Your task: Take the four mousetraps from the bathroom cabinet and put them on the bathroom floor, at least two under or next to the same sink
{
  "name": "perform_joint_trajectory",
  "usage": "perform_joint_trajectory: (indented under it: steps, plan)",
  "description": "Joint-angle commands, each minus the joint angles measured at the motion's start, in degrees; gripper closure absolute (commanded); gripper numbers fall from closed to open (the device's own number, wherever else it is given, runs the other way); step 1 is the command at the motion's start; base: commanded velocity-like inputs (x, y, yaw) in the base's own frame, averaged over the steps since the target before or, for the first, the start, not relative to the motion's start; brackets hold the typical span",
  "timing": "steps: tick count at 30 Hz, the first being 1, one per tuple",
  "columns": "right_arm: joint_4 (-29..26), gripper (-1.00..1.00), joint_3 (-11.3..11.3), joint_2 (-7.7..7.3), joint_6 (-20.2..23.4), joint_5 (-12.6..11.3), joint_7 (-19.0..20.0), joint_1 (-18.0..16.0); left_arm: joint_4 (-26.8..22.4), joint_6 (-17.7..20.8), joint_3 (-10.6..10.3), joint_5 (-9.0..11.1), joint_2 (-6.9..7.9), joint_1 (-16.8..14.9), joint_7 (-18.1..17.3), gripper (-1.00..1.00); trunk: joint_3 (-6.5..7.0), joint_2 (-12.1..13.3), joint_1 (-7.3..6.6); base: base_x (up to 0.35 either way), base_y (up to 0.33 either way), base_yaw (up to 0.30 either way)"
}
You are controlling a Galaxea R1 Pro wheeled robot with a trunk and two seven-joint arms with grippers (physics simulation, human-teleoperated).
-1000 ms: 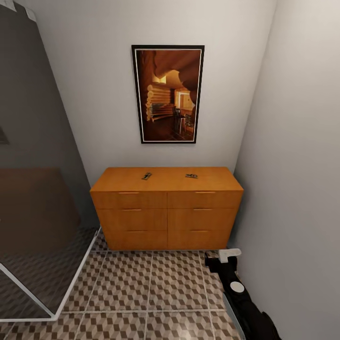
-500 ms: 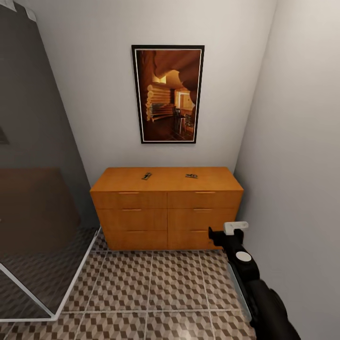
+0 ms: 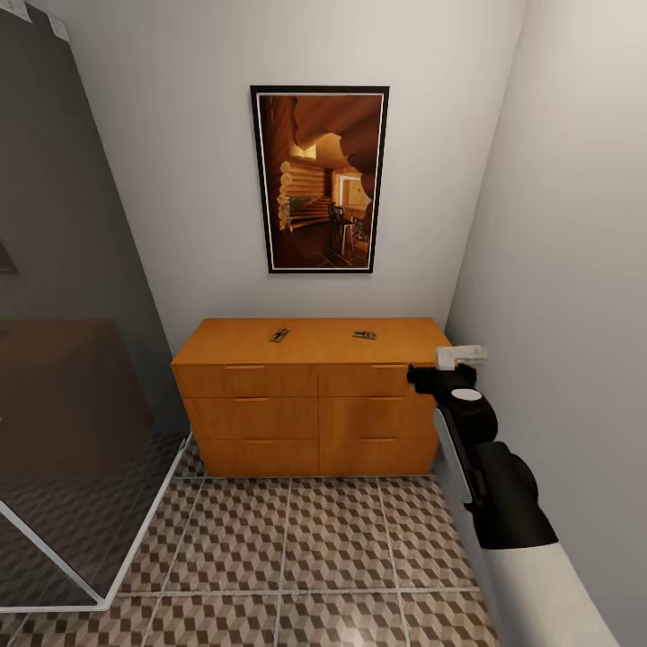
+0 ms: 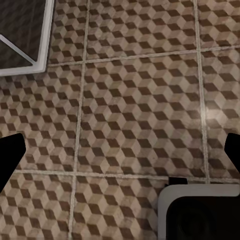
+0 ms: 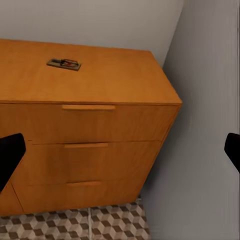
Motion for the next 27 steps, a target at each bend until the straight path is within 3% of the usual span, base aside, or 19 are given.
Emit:
perform_joint_trajectory:
  steps: [1, 6, 7, 11, 15, 16, 19, 20, 27]
  plan:
    - [0.04, -1.00, 0.06, 0.00, 1.29, 0.33, -0.05, -1.37, 0.19, 0.05, -0.49, 0.43, -0.03, -0.09, 0.03, -1.00, -0.13, -0.13, 0.04, 0.000, 0.000, 0.000]
    - [1.54, -1.00, 0.06, 0.00, 4.76, 0.31, -0.06, -8.23, 0.19, 2.66, -0.51, 0.42, -0.03, -0.08, -0.03, -1.00, -0.13, -0.13, 0.04, 0.000, 0.000, 0.000]
    - [3.25, -1.00, 0.06, 0.00, 5.69, 0.31, -0.05, -11.22, 0.19, 3.51, -0.52, 0.42, -0.03, -0.08, -0.06, -1.00, -0.13, -0.13, 0.04, 0.000, 0.000, 0.000]
    - [8.69, -1.00, 0.06, -0.09, 6.72, 0.31, 0.00, -17.49, 0.19, 4.45, -0.51, 0.42, -0.03, -0.11, -0.10, -1.00, -0.13, -0.13, 0.04, 0.000, 0.000, 0.000]
    - [16.05, -1.00, 0.06, -0.23, 7.08, 0.29, 0.10, -24.28, 0.19, 4.83, -0.50, 0.42, -0.03, -0.11, -0.11, -1.00, -0.13, -0.13, 0.04, 0.000, 0.000, 0.000]
    - [20.10, -1.00, 0.06, -0.39, 7.13, 0.26, 0.16, -27.83, 0.17, 4.93, -0.50, 0.42, -0.03, -0.11, -0.12, -1.00, -0.13, -0.13, 0.04, 0.000, 0.000, 0.000]
    - [26.27, -1.00, 0.06, -0.81, 7.10, 0.20, 0.28, -33.27, 0.16, 5.01, -0.48, 0.42, -0.03, -0.11, -0.12, -1.00, -0.13, -0.13, 0.04, 0.000, 0.000, 0.000]
    - [30.13, -1.00, 0.06, -1.12, 7.08, 0.12, 0.34, -36.79, 0.16, 5.04, -0.47, 0.42, -0.03, -0.10, -0.12, -1.00, -0.13, -0.13, 0.04, 0.000, 0.000, 0.000]
    - [42.35, -1.00, 0.06, -1.86, 6.94, -0.03, 0.49, -48.03, 0.18, 5.09, -0.46, 0.42, 0.12, -0.08, -0.12, -1.00, -0.13, -0.13, 0.04, 0.000, 0.000, 0.000]
